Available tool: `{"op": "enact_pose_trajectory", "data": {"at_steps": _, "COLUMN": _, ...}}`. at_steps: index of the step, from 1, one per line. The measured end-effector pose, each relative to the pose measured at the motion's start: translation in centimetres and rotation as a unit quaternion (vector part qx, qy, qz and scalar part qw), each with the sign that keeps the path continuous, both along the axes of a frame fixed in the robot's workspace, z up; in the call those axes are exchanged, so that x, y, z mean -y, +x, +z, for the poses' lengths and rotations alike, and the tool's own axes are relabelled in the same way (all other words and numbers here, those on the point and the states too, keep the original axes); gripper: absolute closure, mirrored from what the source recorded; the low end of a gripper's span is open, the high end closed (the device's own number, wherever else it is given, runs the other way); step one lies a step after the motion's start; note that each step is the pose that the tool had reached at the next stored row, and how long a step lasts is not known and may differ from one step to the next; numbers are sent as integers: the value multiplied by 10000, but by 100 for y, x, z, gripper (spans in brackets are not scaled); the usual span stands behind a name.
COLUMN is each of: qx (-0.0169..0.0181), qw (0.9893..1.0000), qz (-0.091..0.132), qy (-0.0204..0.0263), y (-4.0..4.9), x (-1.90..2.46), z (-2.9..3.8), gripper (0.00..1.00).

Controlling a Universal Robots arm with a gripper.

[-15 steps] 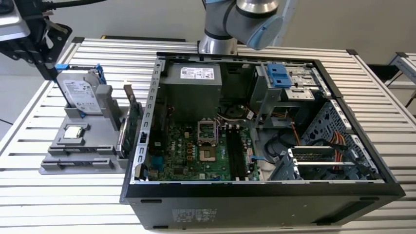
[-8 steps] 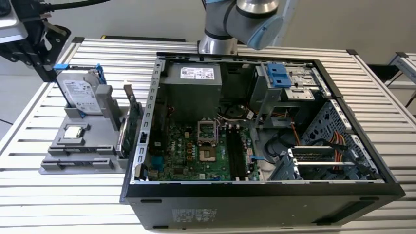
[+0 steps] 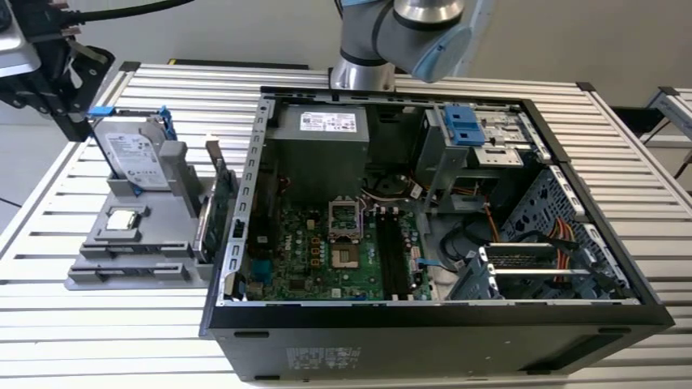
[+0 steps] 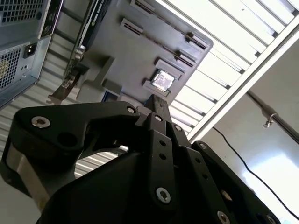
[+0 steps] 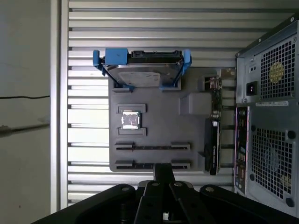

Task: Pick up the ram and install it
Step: 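Pick up the ram and move it above insertion slot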

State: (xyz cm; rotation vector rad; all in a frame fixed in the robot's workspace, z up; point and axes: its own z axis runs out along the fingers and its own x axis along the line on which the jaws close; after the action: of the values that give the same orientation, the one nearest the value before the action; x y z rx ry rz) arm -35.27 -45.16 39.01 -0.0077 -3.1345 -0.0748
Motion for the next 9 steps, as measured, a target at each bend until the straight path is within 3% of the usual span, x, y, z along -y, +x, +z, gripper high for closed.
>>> {"op": "enact_pose_trajectory", "data": {"at_steps": 9, "qx": -9, "qw": 10000, "qz": 0, "qy": 0, "y": 0, "x": 79, "z": -1, "gripper": 100}}
